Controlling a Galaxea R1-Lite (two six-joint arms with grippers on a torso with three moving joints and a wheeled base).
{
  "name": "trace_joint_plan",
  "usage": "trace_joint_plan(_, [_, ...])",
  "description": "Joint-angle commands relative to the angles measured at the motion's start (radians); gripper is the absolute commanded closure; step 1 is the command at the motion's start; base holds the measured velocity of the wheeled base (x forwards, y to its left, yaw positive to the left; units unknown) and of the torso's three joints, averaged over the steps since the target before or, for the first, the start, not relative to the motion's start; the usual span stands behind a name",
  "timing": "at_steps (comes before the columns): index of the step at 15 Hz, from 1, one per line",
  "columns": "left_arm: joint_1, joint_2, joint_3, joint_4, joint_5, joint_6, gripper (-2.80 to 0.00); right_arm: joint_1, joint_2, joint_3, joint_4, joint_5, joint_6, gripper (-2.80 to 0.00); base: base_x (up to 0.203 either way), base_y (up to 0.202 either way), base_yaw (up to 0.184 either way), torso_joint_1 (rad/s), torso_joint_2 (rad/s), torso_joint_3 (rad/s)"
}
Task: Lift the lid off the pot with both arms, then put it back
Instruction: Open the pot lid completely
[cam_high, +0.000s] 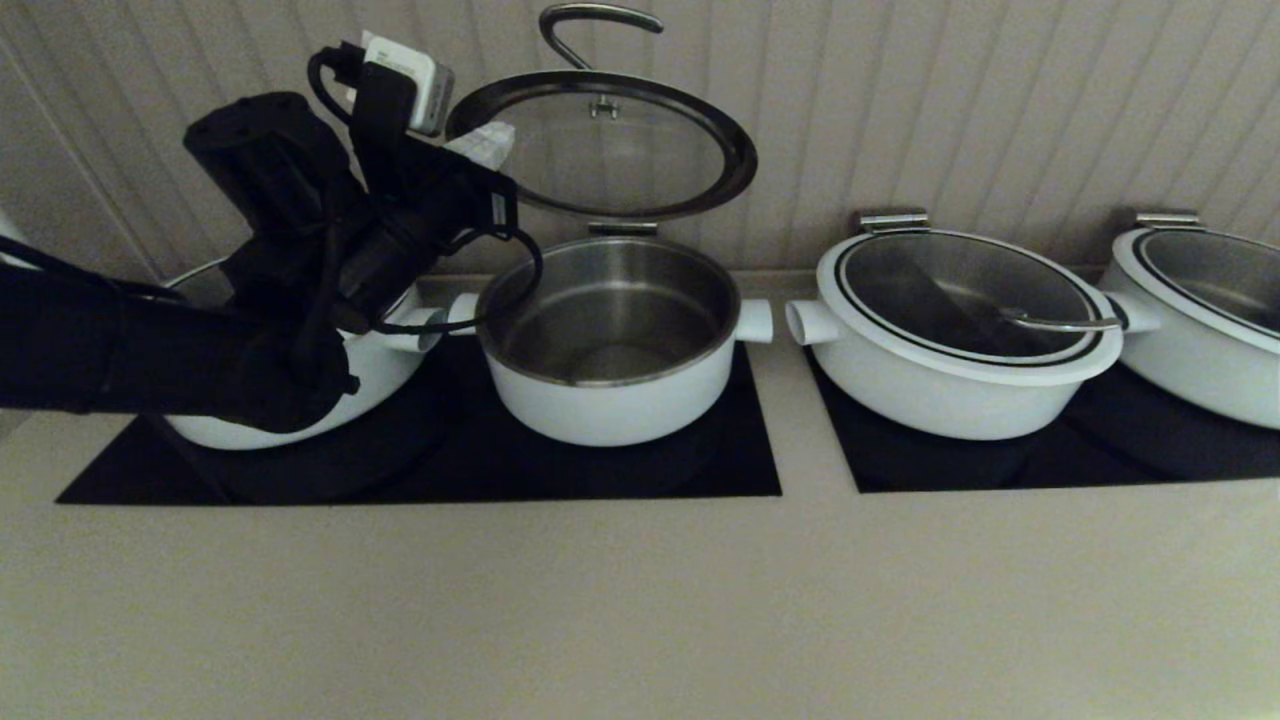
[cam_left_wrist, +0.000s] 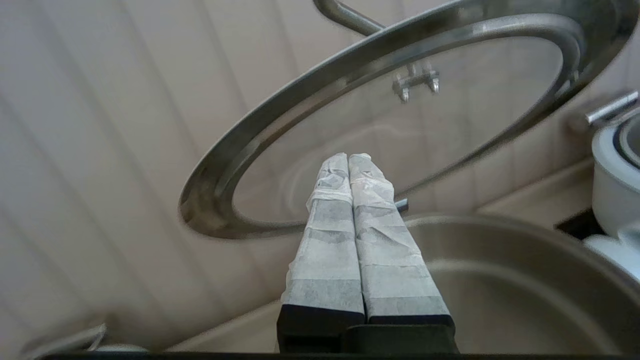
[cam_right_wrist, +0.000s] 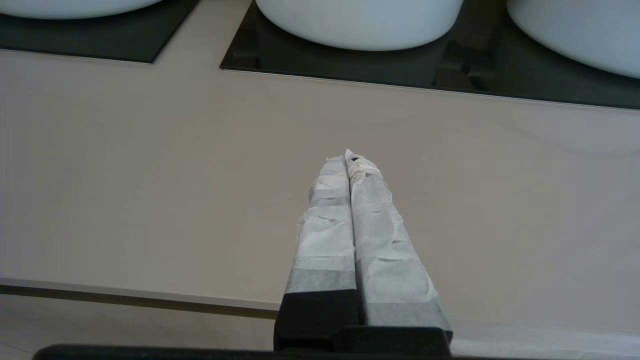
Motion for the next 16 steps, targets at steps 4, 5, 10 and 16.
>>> trace_joint_plan(4, [-0.001, -0.092, 0.089, -0.007, 0.0, 0.051, 0.0, 0.0, 0.001, 0.0, 0.0, 0.001, -0.001, 0.0, 0.0, 0.0, 0.0, 0.0, 0.0, 0.0])
trace_joint_plan(5, [-0.001, -0.111, 0.121, -0.009, 0.001, 0.073, 0.0, 0.0, 0.001, 0.0, 0.0, 0.001, -0.001, 0.0, 0.0, 0.0, 0.0, 0.0, 0.0, 0.0])
trace_joint_plan(10, [0.001, -0.152, 0.15, -0.006, 0.003, 0.079, 0.0, 0.0, 0.003, 0.0, 0.0, 0.001, -0.001, 0.0, 0.0, 0.0, 0.0, 0.0, 0.0, 0.0])
trace_joint_plan(16, [0.001, -0.151, 0.124, 0.04, 0.003, 0.081, 0.0, 0.0, 0.003, 0.0, 0.0, 0.001, -0.001, 0.0, 0.0, 0.0, 0.0, 0.0, 0.0, 0.0])
